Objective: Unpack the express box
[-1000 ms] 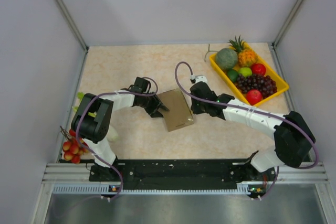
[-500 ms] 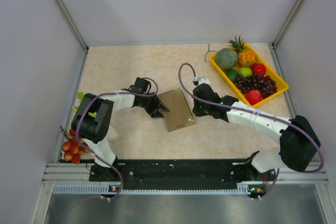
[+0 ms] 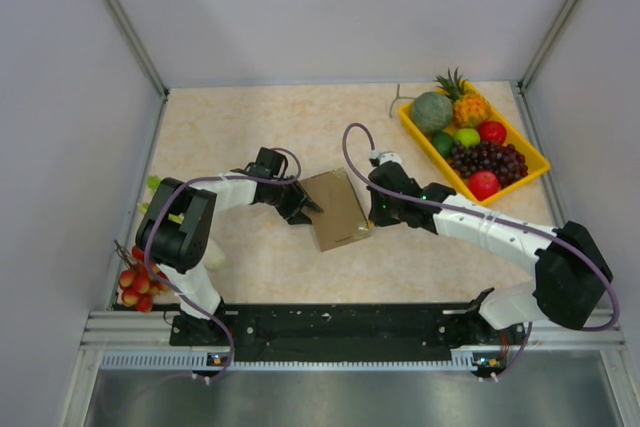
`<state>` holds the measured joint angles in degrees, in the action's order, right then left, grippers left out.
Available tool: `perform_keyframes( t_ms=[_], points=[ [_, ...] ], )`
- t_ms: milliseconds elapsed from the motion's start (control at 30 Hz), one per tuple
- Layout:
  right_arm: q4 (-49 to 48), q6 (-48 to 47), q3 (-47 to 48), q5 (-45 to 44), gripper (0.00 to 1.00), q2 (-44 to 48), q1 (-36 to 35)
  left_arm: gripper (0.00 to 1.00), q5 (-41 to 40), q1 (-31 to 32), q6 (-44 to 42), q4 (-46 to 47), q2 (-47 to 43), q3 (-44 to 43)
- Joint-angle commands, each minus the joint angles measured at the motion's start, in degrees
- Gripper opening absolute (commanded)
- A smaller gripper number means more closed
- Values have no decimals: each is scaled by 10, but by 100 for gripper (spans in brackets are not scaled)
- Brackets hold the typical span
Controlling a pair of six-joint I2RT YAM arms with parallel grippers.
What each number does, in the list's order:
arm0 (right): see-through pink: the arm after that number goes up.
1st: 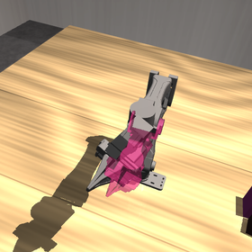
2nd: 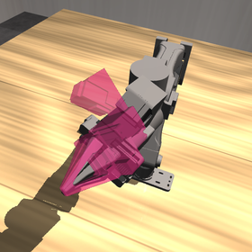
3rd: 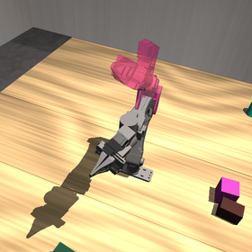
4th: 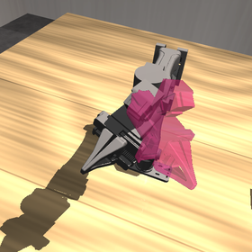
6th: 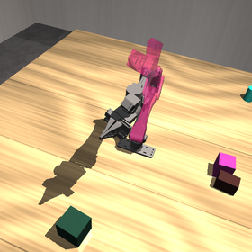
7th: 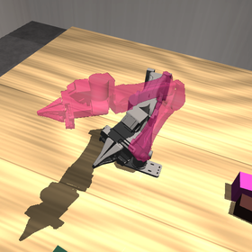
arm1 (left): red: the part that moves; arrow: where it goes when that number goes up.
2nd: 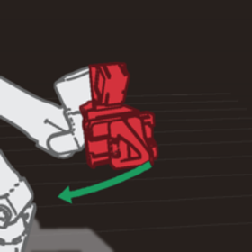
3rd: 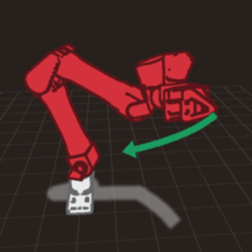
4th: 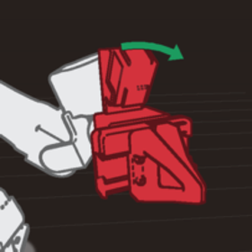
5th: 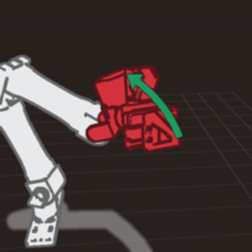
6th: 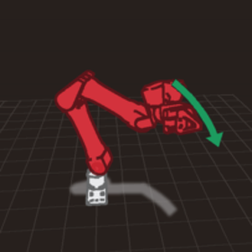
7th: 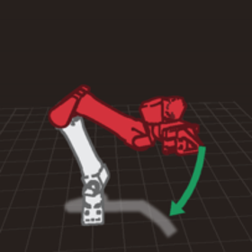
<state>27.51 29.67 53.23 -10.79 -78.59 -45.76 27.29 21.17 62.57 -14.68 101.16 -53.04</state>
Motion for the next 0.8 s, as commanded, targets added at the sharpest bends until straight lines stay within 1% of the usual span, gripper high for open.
perform_keyframes(
  t_ms=[0,100,233,367,600,700,733,767],
  points=[
    [24,14,-20,32,0,-25,-14,31,-79,-4,14,-18,15,19],
    [25,21,-18,31,0,-18,-14,31,-79,-4,13,-18,15,19],
    [26,30,-16,17,0,26,-14,31,-86,-4,4,-18,11,19],
    [19,34,-13,-2,0,94,-14,34,-99,-4,-11,-20,4,23],
    [13,45,-8,-53,0,160,-13,41,-108,-3,-54,-28,-11,15],
    [0,42,-7,-76,0,160,-13,52,-96,-3,-81,-19,-35,13],
    [-10,33,-5,-78,0,156,-11,62,-91,-3,-87,-6,-43,14],
    [-12,30,2,-81,0,149,-7,66,-87,-3,-93,-4,-54,13]
  ],
)
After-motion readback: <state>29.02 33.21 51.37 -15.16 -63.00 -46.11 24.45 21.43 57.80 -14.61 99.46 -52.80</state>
